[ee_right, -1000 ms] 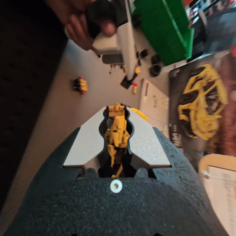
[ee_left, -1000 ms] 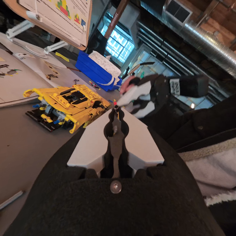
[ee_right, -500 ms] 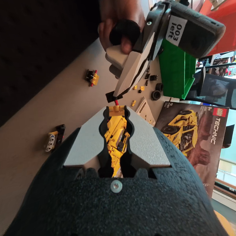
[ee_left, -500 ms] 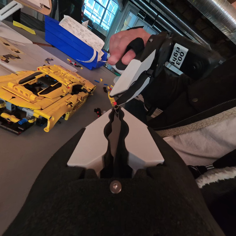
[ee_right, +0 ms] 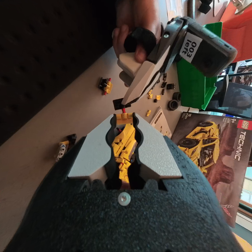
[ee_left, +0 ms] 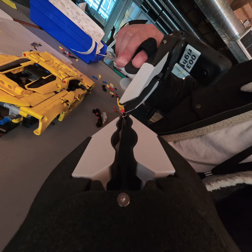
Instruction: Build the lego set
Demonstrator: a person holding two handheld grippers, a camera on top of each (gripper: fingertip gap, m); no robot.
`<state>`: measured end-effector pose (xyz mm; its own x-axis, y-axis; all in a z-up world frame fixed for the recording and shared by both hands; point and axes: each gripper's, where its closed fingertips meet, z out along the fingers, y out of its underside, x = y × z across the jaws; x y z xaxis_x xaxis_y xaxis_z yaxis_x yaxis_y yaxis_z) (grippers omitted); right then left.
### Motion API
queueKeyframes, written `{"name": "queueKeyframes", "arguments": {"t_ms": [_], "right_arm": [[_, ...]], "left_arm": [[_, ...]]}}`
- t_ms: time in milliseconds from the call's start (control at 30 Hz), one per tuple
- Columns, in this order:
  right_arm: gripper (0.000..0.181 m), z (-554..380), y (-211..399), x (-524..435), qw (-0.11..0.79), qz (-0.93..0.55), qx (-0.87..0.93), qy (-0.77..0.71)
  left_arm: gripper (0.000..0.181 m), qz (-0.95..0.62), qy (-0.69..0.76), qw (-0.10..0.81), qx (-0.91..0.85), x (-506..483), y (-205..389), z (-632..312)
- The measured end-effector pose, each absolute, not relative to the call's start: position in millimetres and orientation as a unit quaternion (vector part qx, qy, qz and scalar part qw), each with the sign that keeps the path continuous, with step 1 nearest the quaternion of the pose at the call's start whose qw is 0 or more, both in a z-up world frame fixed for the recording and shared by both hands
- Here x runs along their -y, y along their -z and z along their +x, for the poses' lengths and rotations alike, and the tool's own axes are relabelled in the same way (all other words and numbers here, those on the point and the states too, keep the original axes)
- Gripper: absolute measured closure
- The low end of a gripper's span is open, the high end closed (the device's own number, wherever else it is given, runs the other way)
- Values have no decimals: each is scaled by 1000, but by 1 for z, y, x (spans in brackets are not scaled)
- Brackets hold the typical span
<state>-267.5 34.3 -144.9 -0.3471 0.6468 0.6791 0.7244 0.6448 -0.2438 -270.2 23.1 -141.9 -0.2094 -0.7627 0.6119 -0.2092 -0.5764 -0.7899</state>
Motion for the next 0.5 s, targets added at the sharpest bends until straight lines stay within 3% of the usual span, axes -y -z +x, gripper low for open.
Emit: {"name": "queueKeyframes", "arguments": {"t_ms": [500], "right_arm": [[159,-271,142,-23,410,-423,808,-14]], "left_arm": [[177,-574,685,174,-413,-14,138,-272]]}}
